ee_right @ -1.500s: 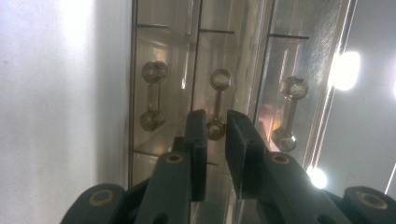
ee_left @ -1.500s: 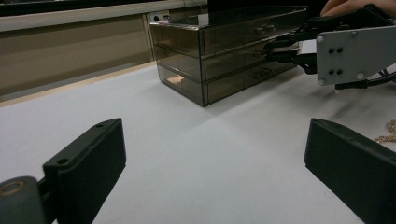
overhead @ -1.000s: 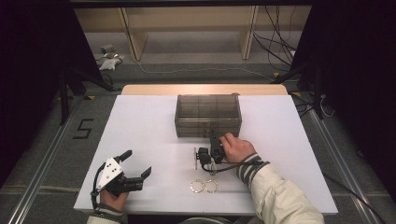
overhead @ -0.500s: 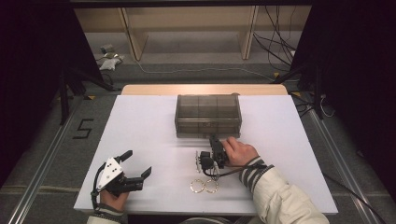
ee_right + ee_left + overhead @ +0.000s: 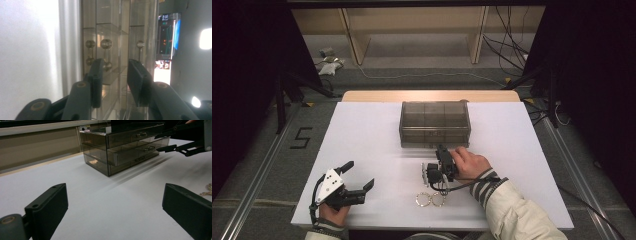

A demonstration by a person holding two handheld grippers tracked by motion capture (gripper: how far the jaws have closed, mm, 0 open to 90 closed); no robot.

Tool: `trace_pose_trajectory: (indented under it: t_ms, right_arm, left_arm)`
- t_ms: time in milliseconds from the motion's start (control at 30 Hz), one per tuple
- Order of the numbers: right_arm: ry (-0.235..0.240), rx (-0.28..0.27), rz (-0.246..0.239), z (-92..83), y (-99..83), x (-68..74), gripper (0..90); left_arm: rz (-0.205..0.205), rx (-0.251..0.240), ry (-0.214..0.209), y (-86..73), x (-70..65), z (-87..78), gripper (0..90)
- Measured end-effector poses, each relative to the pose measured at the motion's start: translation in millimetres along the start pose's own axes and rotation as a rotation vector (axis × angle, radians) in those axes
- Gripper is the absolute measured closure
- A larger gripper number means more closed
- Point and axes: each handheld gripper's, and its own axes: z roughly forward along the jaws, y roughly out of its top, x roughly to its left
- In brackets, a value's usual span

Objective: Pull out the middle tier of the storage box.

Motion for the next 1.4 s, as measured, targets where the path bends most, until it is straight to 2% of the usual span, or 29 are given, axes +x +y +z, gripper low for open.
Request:
trace_pose_trajectory:
  t_ms: [100,167,533,600,700,833,900,967,1267,1400]
  right_arm:
    - [0.004,-0.013,0.011,-2.4,-0.3,-2.3,61.0]
    - [0.025,-0.012,0.018,-4.9,-0.3,-5.1,60.0]
    - [0.026,-0.055,0.055,-14.0,1.4,-12.9,59.1]
    - [0.04,-0.047,0.076,-15.3,0.7,-14.6,57.5]
    - [0.063,-0.068,0.089,-16.1,-1.3,-19.8,56.0]
    - [0.113,-0.093,0.158,-19.7,-4.2,-28.3,55.5]
    - [0.137,-0.113,0.176,-20.8,-6.1,-34.0,55.5]
    - [0.162,-0.128,0.191,-21.6,-8.0,-38.3,55.2]
    - [0.216,-0.164,0.249,-22.3,-13.4,-49.2,54.5]
    - [0.27,-0.175,0.292,-20.1,-17.6,-57.0,55.1]
  left_arm:
    - [0.0,0.0,0.0,0.0,0.0,0.0,6.1]
    - [0.0,0.0,0.001,0.0,0.0,0.0,6.1]
    - [0.0,0.0,0.002,0.0,0.1,-0.1,6.1]
    - [-0.001,0.0,0.002,0.0,0.2,0.0,6.1]
    - [0.0,0.0,0.004,0.0,0.2,0.0,6.1]
    - [0.001,0.0,0.005,0.0,0.4,0.0,6.1]
    - [0.001,0.0,0.005,0.0,0.4,0.0,6.1]
    - [0.001,0.0,0.005,0.0,0.4,0.0,6.1]
    - [0.002,0.0,0.005,0.0,0.4,-0.1,6.1]
    - [0.002,0.0,0.005,0.0,0.4,-0.2,6.0]
